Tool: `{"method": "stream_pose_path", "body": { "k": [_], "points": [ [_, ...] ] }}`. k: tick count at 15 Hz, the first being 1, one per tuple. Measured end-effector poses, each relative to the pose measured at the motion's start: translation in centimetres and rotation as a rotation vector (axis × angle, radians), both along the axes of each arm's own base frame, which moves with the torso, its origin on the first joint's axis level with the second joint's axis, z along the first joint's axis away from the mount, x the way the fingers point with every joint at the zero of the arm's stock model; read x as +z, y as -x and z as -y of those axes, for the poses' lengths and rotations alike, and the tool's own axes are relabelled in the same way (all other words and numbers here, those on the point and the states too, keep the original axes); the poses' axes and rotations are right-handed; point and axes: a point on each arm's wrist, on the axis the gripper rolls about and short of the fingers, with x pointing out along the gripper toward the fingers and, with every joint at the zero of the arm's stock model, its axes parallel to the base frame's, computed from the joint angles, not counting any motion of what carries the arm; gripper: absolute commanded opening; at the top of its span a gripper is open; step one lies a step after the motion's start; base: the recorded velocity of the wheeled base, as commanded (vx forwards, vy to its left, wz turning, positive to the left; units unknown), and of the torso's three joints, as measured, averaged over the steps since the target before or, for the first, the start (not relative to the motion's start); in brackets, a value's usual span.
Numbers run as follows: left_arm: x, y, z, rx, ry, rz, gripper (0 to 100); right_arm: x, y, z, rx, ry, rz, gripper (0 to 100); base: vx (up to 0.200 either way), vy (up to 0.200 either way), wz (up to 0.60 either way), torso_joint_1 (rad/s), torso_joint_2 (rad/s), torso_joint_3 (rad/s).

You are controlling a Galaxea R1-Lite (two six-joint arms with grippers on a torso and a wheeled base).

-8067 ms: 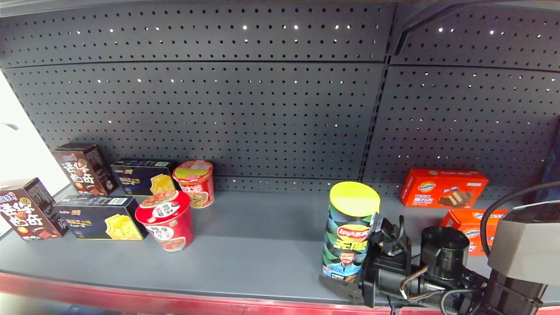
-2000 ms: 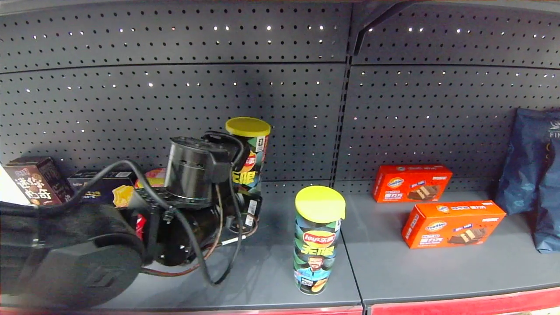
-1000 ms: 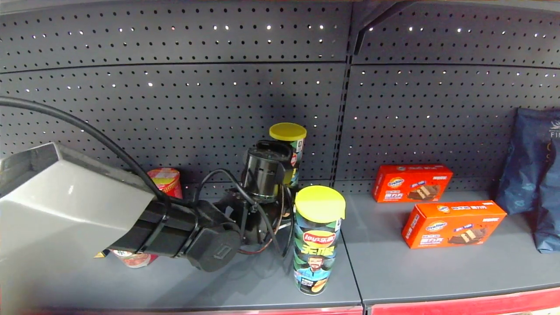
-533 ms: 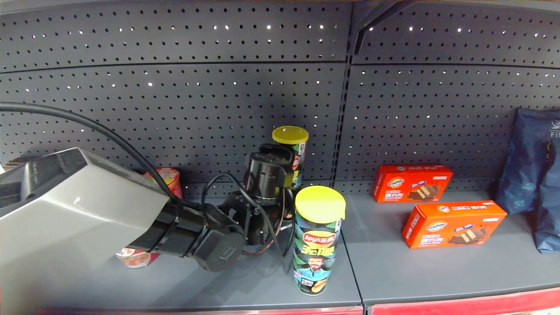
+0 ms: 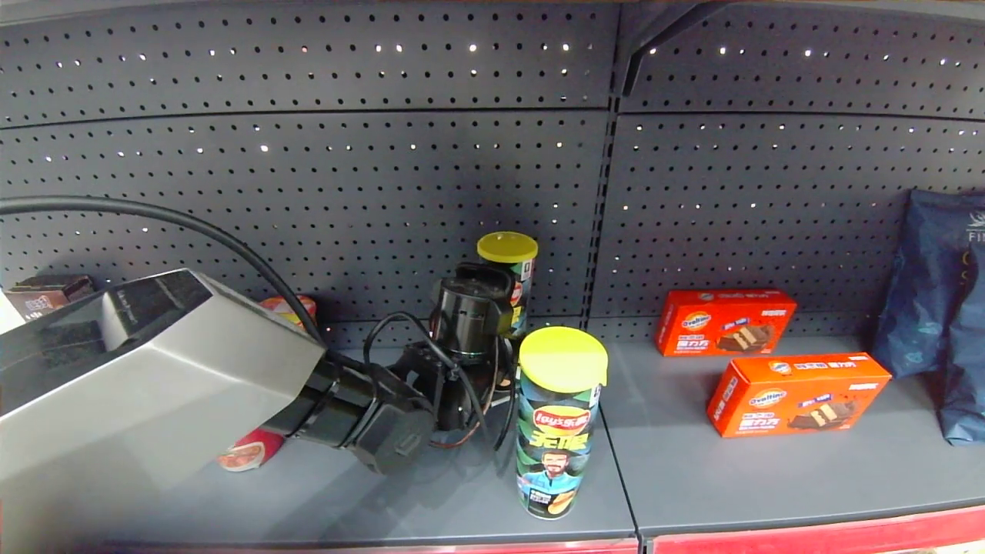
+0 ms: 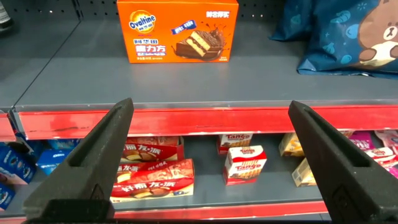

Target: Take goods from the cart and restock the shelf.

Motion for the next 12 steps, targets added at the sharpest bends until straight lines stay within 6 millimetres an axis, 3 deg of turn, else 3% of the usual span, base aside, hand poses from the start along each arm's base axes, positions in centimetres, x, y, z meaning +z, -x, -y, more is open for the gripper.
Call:
{"method": "stream_pose_path", "body": {
  "k": [12],
  "points": [
    [-1.6, -1.2, -0.4, 0.003, 0.004, -0.004, 0, 0.0, 0.0, 0.0, 0.000, 0.002, 0.000, 100, 0.000, 0.000, 0.00, 0.000, 0.00, 0.000]
  ]
}}
